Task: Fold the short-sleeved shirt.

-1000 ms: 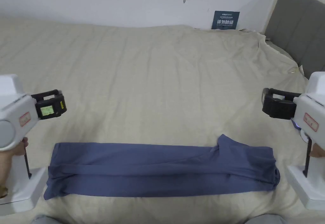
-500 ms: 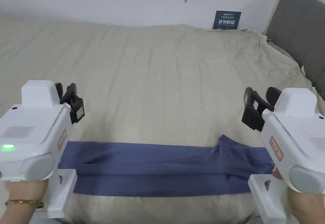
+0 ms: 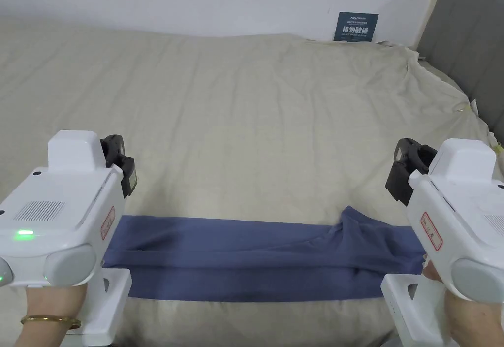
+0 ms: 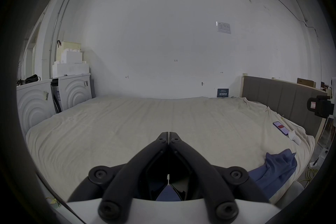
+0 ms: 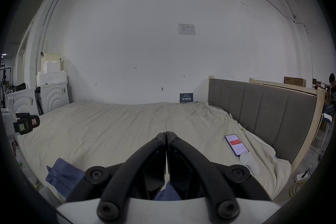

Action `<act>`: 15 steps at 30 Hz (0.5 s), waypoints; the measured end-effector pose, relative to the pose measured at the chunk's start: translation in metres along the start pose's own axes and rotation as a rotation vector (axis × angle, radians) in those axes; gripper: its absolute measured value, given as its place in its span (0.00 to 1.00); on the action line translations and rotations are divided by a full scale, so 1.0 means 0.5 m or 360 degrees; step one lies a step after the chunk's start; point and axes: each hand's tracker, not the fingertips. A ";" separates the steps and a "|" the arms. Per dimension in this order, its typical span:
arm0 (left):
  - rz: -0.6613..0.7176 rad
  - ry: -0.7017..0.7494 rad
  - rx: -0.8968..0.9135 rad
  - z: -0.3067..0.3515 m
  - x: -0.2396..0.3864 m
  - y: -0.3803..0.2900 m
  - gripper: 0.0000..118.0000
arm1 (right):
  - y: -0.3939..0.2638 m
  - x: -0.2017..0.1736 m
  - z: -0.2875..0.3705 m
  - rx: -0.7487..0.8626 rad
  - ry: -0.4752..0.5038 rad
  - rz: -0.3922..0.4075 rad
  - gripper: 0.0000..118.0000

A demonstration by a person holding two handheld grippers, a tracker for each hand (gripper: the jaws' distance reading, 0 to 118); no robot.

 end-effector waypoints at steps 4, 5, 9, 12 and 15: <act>0.0291 -0.0228 -0.0186 -0.026 -0.052 0.017 0.00 | -0.004 -0.002 -0.003 -0.0029 0.0001 0.0003 0.00; 0.0383 -0.0274 -0.0234 -0.030 -0.069 0.025 0.00 | -0.004 -0.003 -0.003 -0.0037 0.0002 0.0003 0.00; 0.0790 -0.0643 -0.0541 -0.085 -0.181 0.025 0.00 | -0.009 -0.006 -0.007 -0.0071 0.0007 0.0030 0.00; 0.0880 -0.0668 -0.0729 -0.120 -0.250 0.004 0.36 | -0.012 -0.013 -0.011 -0.0102 0.0007 0.0046 0.00; 0.0889 -0.0701 -0.0880 -0.147 -0.302 -0.026 0.98 | -0.017 -0.023 -0.016 -0.0133 0.0008 0.0066 0.00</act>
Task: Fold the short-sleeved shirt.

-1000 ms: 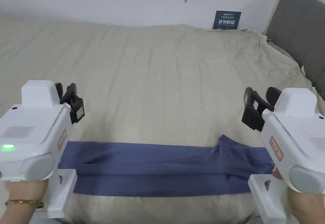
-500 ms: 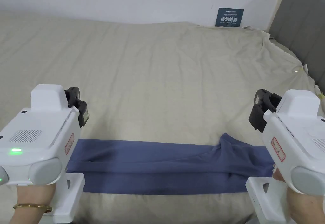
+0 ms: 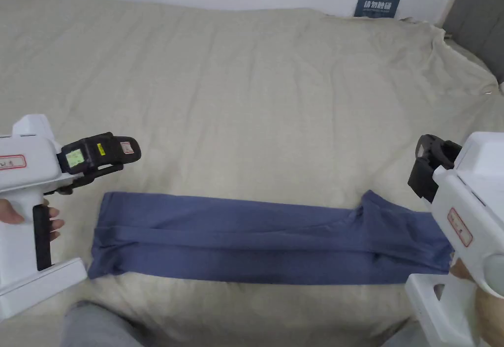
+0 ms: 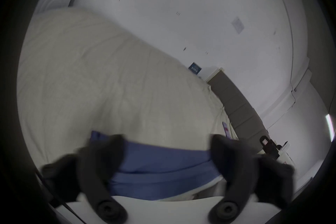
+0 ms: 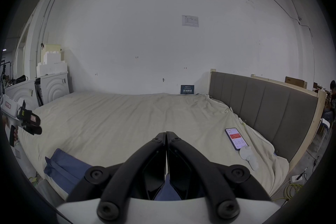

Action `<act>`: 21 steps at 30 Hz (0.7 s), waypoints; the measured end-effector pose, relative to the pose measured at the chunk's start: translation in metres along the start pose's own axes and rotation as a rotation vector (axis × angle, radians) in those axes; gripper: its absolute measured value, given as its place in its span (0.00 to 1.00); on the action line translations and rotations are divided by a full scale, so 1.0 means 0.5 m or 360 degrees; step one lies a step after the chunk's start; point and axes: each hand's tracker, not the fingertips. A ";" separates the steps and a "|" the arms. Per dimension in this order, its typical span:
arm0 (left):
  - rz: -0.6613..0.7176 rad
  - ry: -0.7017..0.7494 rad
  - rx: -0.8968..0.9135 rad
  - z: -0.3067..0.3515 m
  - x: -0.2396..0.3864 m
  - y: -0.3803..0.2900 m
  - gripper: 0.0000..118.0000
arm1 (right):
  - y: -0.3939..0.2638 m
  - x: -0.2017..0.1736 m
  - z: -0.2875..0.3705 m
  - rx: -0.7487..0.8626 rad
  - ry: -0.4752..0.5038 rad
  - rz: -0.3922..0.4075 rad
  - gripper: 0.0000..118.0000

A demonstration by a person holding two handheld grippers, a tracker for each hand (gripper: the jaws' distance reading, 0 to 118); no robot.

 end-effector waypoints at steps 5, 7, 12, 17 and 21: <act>0.0208 -0.0085 -0.0272 -0.014 -0.111 0.007 1.00 | -0.014 -0.004 -0.025 -0.0065 -0.0016 0.0003 0.00; 0.0264 -0.0033 -0.0337 -0.028 -0.145 -0.002 1.00 | -0.016 -0.008 -0.034 -0.0088 -0.0014 -0.0003 0.00; 0.0459 -0.0055 -0.0414 -0.067 -0.214 -0.038 1.00 | -0.024 -0.014 -0.049 -0.0124 -0.0030 0.0022 0.00; 0.0481 -0.0048 -0.0477 -0.099 -0.229 -0.073 0.98 | -0.027 -0.011 -0.055 -0.0159 -0.0043 0.0038 0.00; 0.0499 -0.0146 -0.0434 -0.096 -0.229 -0.075 0.96 | -0.036 -0.004 -0.056 -0.0186 -0.0063 0.0038 0.00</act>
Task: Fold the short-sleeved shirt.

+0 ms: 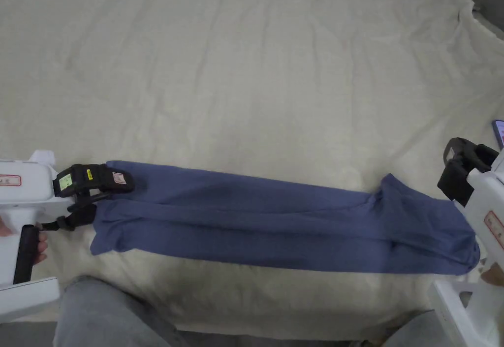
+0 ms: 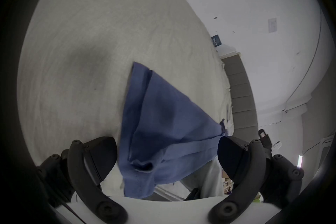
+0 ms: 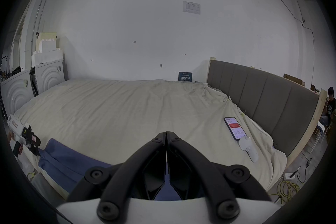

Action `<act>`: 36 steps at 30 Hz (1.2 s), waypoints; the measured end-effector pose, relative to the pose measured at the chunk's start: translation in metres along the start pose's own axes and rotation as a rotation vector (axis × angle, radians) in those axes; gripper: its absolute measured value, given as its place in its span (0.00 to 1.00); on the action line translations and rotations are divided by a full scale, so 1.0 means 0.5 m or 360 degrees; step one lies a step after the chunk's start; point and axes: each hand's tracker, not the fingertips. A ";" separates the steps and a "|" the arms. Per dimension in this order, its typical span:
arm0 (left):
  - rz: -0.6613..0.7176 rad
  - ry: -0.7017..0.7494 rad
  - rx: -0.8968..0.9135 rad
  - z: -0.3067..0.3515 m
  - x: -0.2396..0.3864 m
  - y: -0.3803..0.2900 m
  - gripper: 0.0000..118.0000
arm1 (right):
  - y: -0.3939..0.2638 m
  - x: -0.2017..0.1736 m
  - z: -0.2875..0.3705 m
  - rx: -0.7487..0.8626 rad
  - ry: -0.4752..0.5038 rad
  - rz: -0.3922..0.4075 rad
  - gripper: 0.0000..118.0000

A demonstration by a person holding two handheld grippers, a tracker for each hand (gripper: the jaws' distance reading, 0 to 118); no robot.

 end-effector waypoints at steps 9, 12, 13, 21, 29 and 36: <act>-0.0025 0.0048 -0.0049 -0.033 0.008 -0.002 0.34 | -0.010 -0.002 0.002 -0.0042 -0.0009 -0.0010 0.00; -0.0127 0.0250 -0.0061 -0.050 0.023 -0.009 0.11 | -0.014 -0.003 0.003 -0.0051 0.0003 -0.0011 0.00; -0.0123 0.0226 -0.0051 -0.051 0.033 -0.009 0.10 | -0.015 -0.004 0.003 -0.0053 0.0009 -0.0009 0.00; -0.0347 0.0685 0.0005 -0.037 0.190 -0.025 0.07 | -0.022 -0.004 0.004 -0.0052 0.0061 -0.0020 0.00; -0.0916 0.0697 0.0011 -0.023 0.431 -0.101 0.07 | -0.018 0.014 0.023 0.0014 0.0101 -0.0056 0.00; -0.1106 0.0545 -0.0104 -0.125 0.556 -0.171 0.07 | -0.009 0.064 0.062 0.0113 0.0081 -0.0124 0.00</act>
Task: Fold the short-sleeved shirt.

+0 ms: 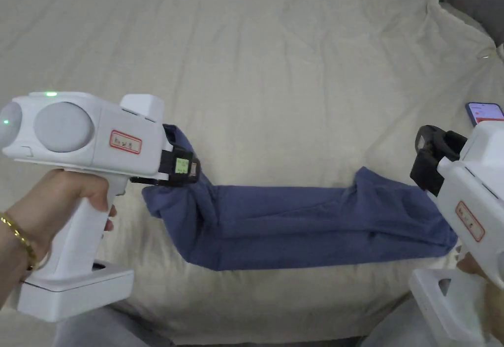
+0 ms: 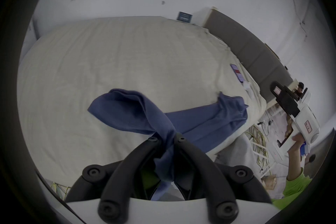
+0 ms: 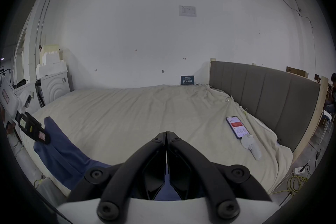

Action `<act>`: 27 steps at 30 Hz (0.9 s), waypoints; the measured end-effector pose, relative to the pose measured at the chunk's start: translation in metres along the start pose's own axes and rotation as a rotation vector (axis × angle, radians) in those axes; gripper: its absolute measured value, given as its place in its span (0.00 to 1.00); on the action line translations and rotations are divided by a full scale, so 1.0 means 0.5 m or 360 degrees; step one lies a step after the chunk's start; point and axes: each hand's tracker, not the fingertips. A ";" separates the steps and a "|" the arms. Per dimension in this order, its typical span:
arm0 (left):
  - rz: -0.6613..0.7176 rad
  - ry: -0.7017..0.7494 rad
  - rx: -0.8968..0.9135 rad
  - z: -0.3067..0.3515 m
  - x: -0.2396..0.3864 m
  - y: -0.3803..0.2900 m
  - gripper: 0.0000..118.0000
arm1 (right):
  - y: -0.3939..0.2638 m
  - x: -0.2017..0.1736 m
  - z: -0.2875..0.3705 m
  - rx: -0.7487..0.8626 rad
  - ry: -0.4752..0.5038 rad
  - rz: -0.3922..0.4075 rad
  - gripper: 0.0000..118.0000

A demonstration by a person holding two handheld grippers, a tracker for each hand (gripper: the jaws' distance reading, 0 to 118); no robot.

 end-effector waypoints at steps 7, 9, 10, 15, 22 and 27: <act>-0.0121 -0.0117 -0.0184 -0.170 0.130 0.008 0.07 | 0.012 0.050 0.048 0.0057 -0.0083 -0.0040 0.00; -0.0097 -0.0122 -0.0237 -0.227 0.150 0.007 0.07 | 0.011 0.062 0.059 0.0062 -0.0113 -0.0050 0.00; -0.0079 -0.0101 -0.0268 -0.258 0.159 0.005 0.07 | 0.010 0.067 0.064 0.0059 -0.0122 -0.0053 0.00; 0.0029 -0.0026 -0.0355 -0.378 0.185 -0.015 0.33 | 0.007 0.087 0.079 0.0052 -0.0171 -0.0077 0.00; 0.0152 -0.0276 -0.0324 -0.380 0.190 -0.005 0.84 | 0.005 0.102 0.072 0.0040 -0.0176 -0.0090 0.00; 0.0324 -0.0337 -0.0058 -0.274 0.127 0.047 0.87 | 0.010 0.097 0.062 0.0055 -0.0149 -0.0089 0.00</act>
